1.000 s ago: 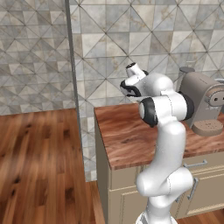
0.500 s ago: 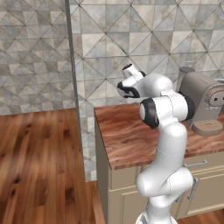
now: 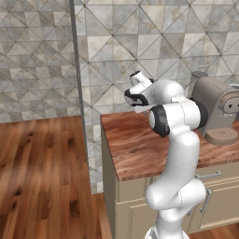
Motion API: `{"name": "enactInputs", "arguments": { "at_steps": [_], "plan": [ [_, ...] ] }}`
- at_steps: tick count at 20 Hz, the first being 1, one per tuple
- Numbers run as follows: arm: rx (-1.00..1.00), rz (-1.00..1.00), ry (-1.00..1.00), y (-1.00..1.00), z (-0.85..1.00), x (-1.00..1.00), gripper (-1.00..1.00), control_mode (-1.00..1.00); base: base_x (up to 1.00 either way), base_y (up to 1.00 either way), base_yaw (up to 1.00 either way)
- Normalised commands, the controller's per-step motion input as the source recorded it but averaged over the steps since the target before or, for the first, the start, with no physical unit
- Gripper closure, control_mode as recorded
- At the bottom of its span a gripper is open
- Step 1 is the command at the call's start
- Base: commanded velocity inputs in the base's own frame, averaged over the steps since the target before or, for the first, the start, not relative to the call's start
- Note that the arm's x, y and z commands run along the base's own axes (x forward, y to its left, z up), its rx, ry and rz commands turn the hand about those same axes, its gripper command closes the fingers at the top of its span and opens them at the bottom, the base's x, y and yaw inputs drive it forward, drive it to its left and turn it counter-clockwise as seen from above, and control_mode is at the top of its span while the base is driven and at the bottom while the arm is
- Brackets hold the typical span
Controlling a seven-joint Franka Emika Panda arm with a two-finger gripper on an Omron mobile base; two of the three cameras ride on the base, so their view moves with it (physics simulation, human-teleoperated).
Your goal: Pick up the bowls on the counter and stack them on top of one another in the open cabinet. Place the smaller bowl on top of the larger bowl.
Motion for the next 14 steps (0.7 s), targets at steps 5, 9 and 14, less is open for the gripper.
{"name": "enactInputs", "arguments": {
  "at_steps": [5,9,14],
  "plan": [
    [0.0,-0.03,0.01,0.04,-0.04,-0.02,-1.0,-1.0,0.0,0.0,0.0],
    [0.0,-0.02,0.0,0.06,-0.02,0.0,-1.0,-1.0,0.0,0.0,0.0],
    [0.0,-0.01,0.0,0.06,-0.07,0.0,-1.0,-1.0,0.0,0.0,0.0]
  ]
}}
